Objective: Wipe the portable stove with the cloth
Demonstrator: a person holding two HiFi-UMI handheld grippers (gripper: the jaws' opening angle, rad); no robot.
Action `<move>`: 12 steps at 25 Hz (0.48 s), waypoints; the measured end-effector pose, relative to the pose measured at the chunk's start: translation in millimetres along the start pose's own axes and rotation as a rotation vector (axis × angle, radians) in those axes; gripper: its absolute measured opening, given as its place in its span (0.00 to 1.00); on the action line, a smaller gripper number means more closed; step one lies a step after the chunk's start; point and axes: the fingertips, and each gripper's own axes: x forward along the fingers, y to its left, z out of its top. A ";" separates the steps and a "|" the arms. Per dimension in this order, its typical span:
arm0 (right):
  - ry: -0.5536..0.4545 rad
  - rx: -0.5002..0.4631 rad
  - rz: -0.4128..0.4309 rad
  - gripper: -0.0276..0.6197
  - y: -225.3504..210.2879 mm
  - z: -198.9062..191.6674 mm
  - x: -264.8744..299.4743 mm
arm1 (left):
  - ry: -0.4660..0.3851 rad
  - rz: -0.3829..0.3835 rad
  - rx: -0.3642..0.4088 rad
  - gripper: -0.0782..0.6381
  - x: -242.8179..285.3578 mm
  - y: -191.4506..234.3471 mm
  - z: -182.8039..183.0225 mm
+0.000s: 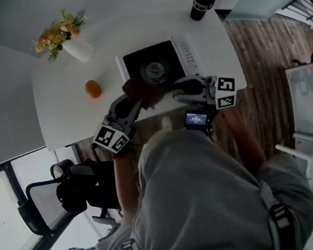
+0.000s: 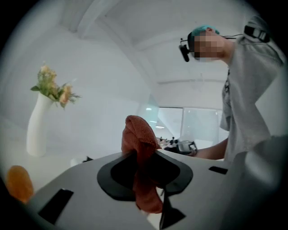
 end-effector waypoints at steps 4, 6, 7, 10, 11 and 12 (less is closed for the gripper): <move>0.100 -0.109 -0.304 0.27 -45.4 -15.2 -35.8 | 0.183 0.231 0.053 0.28 4.6 79.0 -12.5; 0.127 -0.124 -0.387 0.27 -53.1 -23.0 -49.2 | 0.272 0.318 0.061 0.27 12.0 108.0 -22.1; 0.132 -0.122 -0.409 0.27 -53.7 -26.6 -53.4 | 0.312 0.341 0.060 0.27 17.5 118.4 -27.7; 0.157 -0.127 -0.432 0.27 -49.4 -38.3 -55.8 | 0.414 0.356 0.043 0.27 35.2 139.9 -43.8; 0.173 -0.142 -0.442 0.27 -47.5 -42.0 -55.5 | 0.446 0.362 0.039 0.27 39.6 146.3 -49.8; 0.189 -0.164 -0.458 0.27 -46.2 -45.1 -56.5 | 0.479 0.367 0.038 0.27 43.3 151.7 -56.7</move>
